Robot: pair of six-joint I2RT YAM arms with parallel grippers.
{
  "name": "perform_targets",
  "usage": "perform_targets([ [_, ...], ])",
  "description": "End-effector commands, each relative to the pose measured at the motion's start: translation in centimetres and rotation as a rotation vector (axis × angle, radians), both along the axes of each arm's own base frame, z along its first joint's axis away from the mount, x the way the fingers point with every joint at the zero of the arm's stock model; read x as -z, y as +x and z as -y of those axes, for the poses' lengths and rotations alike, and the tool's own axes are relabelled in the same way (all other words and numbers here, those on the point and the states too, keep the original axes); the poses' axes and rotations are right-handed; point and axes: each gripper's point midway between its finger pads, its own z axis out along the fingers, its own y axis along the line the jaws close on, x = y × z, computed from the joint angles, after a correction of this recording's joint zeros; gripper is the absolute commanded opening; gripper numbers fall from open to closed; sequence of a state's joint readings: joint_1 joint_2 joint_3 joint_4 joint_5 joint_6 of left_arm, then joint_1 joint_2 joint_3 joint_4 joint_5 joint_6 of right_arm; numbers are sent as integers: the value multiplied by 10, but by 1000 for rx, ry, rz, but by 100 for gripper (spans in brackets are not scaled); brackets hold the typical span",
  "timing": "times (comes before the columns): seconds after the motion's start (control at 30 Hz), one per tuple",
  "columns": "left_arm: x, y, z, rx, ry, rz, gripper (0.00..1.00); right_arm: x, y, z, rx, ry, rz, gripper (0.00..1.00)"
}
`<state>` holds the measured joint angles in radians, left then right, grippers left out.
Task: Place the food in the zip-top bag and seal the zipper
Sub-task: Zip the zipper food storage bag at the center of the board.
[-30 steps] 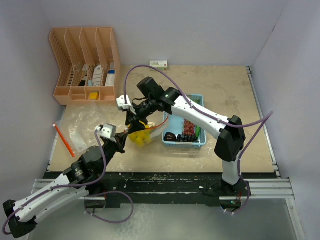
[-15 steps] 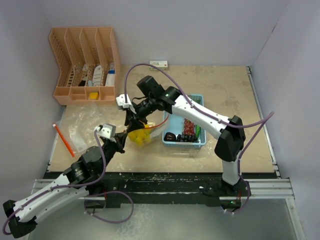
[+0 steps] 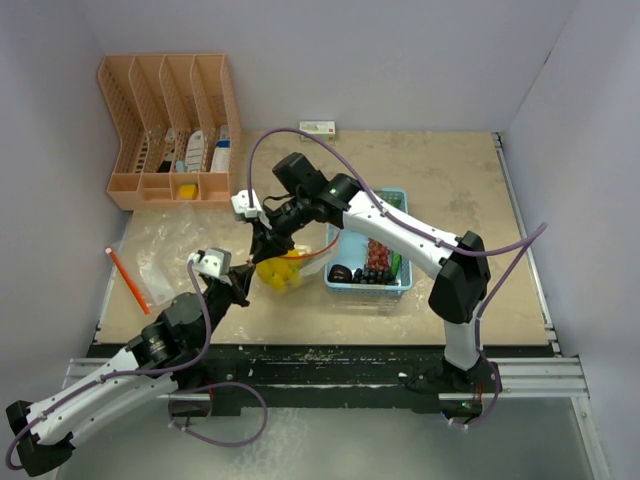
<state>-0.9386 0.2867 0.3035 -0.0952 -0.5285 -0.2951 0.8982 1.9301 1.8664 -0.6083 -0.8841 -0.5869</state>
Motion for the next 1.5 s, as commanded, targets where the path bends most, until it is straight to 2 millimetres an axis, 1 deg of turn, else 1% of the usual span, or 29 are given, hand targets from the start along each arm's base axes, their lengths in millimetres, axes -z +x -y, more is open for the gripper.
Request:
perform_targets([
  [0.0,-27,1,-2,-9,-54,50,0,-12,-3,-4,-18,27,14,17],
  [0.17,-28,1,-3,-15,-56,49,0,-14,2,-5,18,27,21,7],
  [0.23,-29,1,-4,-22,-56,48,16,-13,4,-5,38,19,22,6],
  [0.37,-33,3,-4,-29,-52,64,35,-11,4,-5,51,7,-1,5],
  [0.43,-35,5,-3,-29,-46,76,41,-12,3,-4,50,7,-3,5],
  [0.5,-34,7,0,-26,-34,84,42,-13,2,-4,48,8,-5,5],
  [0.6,-37,10,4,-18,-28,108,39,-14,1,-2,49,8,-5,5],
  [0.7,-43,10,10,5,-32,145,31,-15,0,-2,50,5,-7,5],
  [0.77,-46,10,12,20,-37,163,18,-13,1,-1,55,-2,-8,5],
  [0.8,-47,10,13,21,-40,168,6,-12,2,0,59,-6,-5,5],
  [0.83,-46,10,12,22,-39,170,0,-12,2,0,63,-6,0,5],
  [0.97,-51,2,11,61,-52,205,0,-14,0,1,61,2,-2,5],
  [1.03,-57,-3,6,62,-75,231,0,-13,4,3,87,-1,12,5],
  [1.1,-62,-5,-6,26,-111,239,0,-10,10,6,121,-13,27,5],
  [1.17,-64,-6,-23,-38,-148,228,0,-9,18,11,151,-22,36,5],
  [1.23,-61,-7,-39,-99,-179,213,0,-9,26,17,172,-25,30,5],
  [1.3,-57,-7,-48,-144,-192,195,0,-11,33,25,194,-26,29,5],
  [1.37,-52,-4,-48,-155,-170,176,0,-13,35,30,207,-24,33,5],
  [1.47,-54,-3,-48,-164,-181,185,0,-13,39,39,230,-27,37,5],
])
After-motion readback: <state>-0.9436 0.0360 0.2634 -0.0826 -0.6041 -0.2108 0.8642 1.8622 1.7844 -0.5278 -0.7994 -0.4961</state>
